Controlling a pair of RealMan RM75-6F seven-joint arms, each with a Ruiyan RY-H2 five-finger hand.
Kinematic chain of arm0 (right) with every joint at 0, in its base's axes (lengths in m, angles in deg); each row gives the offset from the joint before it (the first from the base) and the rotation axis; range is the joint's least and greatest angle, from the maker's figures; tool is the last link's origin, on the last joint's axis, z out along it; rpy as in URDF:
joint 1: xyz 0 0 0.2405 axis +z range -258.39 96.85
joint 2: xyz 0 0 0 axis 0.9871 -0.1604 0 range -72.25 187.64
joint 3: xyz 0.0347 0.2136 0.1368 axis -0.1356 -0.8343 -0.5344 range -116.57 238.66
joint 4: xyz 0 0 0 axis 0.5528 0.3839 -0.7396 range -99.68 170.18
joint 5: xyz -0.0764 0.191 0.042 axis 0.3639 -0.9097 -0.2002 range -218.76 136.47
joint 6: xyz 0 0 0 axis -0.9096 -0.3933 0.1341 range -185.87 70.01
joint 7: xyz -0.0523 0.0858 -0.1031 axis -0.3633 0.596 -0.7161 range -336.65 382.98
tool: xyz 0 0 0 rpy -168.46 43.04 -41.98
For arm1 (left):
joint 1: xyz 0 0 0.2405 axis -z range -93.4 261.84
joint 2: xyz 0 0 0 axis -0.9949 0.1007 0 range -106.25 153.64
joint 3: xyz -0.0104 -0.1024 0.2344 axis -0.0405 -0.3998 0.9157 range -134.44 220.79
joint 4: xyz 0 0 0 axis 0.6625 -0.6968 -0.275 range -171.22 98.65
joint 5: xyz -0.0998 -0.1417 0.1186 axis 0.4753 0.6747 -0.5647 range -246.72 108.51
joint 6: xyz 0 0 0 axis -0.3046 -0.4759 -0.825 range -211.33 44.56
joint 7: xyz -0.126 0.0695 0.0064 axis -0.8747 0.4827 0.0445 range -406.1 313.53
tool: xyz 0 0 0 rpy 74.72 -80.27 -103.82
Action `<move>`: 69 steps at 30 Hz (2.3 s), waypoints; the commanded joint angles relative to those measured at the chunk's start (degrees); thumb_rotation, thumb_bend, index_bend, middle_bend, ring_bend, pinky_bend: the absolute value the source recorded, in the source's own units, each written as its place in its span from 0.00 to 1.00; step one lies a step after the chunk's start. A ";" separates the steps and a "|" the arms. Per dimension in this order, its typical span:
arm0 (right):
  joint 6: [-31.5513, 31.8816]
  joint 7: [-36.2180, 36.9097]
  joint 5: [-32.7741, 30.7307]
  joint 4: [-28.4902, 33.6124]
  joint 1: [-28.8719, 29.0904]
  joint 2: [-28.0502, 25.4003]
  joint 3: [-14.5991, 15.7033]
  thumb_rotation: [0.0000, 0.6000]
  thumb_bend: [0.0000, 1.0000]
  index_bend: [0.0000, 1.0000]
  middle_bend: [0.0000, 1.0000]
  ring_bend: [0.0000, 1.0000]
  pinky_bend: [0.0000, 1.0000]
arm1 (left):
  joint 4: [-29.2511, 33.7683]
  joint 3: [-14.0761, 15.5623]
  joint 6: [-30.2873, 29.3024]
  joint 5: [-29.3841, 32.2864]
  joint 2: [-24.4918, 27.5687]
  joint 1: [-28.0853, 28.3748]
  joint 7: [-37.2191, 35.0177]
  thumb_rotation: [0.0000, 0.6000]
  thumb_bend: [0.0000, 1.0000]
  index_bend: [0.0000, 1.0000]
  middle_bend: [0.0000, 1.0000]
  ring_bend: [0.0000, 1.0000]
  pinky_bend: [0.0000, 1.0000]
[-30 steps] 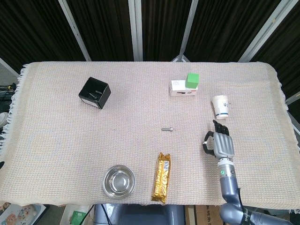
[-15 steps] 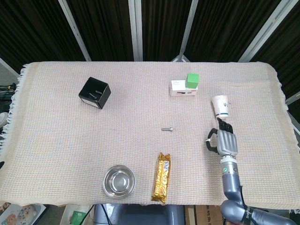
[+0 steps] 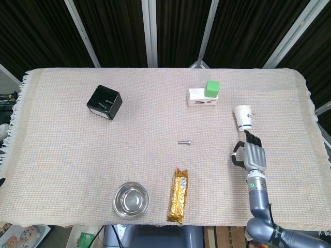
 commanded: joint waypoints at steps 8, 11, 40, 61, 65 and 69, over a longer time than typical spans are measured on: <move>-0.43 -0.87 -1.70 0.14 0.64 -0.63 0.35 1.00 0.39 0.58 0.00 0.02 0.00 | 0.00 0.03 0.08 -0.04 -0.08 0.08 0.24 1.00 0.07 0.17 0.11 0.01 0.03; -0.35 -1.08 -2.05 0.39 0.75 -0.91 0.42 1.00 0.39 0.56 0.00 0.02 0.00 | 0.03 0.02 0.13 0.02 -0.12 0.12 0.40 1.00 0.07 0.17 0.11 0.01 0.03; 6.69 -10.28 5.11 8.73 5.62 -1.06 0.68 1.00 0.36 0.35 0.00 0.00 0.00 | -0.12 -0.16 -0.18 0.21 -0.07 -0.06 -0.10 1.00 0.06 0.17 0.11 0.01 0.03; 10.80 -26.98 -12.08 -4.03 21.67 18.94 -8.58 1.00 0.35 0.35 0.00 0.00 0.00 | -1.01 -0.41 2.43 1.26 0.45 0.90 -2.05 1.00 0.07 0.17 0.11 0.01 0.03; 10.38 -26.42 -12.55 -7.60 22.43 21.02 -8.59 1.00 0.35 0.35 0.00 0.00 0.00 | -1.07 -0.37 2.40 1.09 0.63 0.83 -2.72 1.00 0.07 0.17 0.11 0.01 0.03; 9.96 -25.22 -11.94 -10.01 22.70 22.70 -8.16 1.00 0.35 0.35 0.00 0.00 0.00 | -1.21 -0.41 2.55 1.19 0.63 0.90 -2.94 1.00 0.07 0.17 0.11 0.01 0.03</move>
